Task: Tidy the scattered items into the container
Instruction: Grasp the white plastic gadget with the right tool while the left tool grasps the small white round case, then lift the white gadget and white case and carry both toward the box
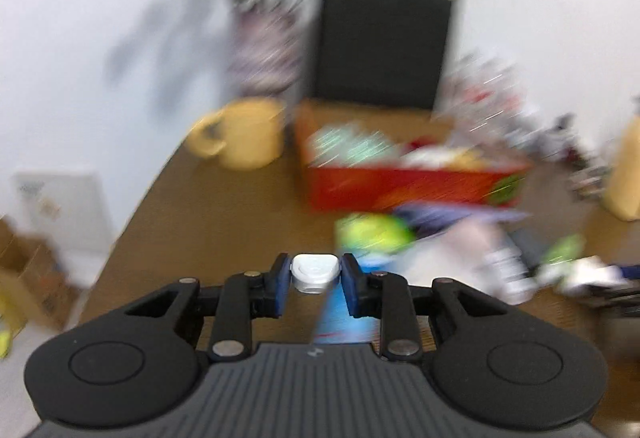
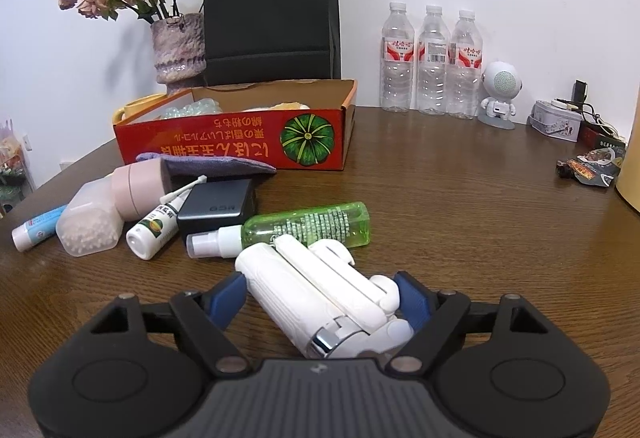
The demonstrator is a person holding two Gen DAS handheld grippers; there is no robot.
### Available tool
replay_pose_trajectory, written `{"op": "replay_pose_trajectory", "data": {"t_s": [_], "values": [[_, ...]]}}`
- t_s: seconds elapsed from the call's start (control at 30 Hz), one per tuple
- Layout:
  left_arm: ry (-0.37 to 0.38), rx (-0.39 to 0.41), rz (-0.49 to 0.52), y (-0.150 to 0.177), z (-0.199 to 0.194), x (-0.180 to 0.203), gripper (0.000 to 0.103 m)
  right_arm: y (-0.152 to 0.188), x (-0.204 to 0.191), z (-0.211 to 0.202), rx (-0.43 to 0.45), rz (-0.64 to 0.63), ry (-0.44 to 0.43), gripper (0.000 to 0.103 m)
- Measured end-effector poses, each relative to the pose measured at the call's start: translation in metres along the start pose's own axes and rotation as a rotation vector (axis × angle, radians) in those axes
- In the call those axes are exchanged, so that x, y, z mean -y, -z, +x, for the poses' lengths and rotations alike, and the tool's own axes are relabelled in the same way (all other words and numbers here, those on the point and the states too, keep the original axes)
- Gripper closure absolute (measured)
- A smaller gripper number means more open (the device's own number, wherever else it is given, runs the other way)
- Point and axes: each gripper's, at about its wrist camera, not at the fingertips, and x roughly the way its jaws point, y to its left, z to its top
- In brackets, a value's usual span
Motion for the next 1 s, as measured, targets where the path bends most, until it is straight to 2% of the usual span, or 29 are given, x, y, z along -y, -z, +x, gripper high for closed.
{"op": "replay_pose_trajectory", "data": {"t_s": [0.1,0.2,0.3,0.37,0.43,0.5,0.57,0.6,0.73,0.8,0.9,1.0], "values": [[0.089,-0.021,0.083,0.015,-0.008,0.046,0.076,0.004,-0.002,-0.002,-0.032,0.021,-0.031,0.023],[0.148,-0.107,0.119,0.043,0.009,0.077,0.075,0.012,-0.011,-0.011,-0.063,0.036,-0.047,0.022],[0.175,-0.157,0.132,0.065,0.02,0.096,0.075,0.021,-0.031,-0.033,-0.094,0.008,-0.112,0.022],[0.174,-0.164,0.146,0.072,0.021,0.102,0.075,0.024,-0.037,-0.049,-0.067,-0.022,-0.187,0.02],[0.167,-0.165,0.161,0.079,0.021,0.107,0.074,0.022,-0.033,-0.054,-0.04,0.008,-0.139,0.013],[0.152,-0.153,0.162,0.085,0.021,0.107,0.064,0.02,-0.027,-0.05,-0.033,0.06,-0.097,0.011],[0.146,-0.15,0.155,0.088,0.021,0.106,0.03,0.02,-0.023,-0.034,-0.08,0.142,-0.131,0.008],[0.138,-0.152,0.161,0.089,0.02,0.107,0.025,0.02,-0.025,-0.029,-0.092,0.17,-0.14,0.006],[0.106,-0.149,0.214,0.094,0.02,0.114,0.024,0.015,-0.042,-0.018,-0.085,0.171,-0.105,0.005],[0.111,-0.147,0.205,0.094,0.018,0.111,0.024,0.014,-0.05,-0.016,-0.094,0.152,-0.111,0.011],[0.121,-0.137,0.177,0.095,0.017,0.105,0.028,0.017,-0.051,-0.027,-0.05,0.124,-0.207,0.011],[0.121,-0.129,0.138,0.093,0.017,0.1,0.035,0.016,-0.046,-0.028,-0.046,0.161,-0.241,0.01]]}}
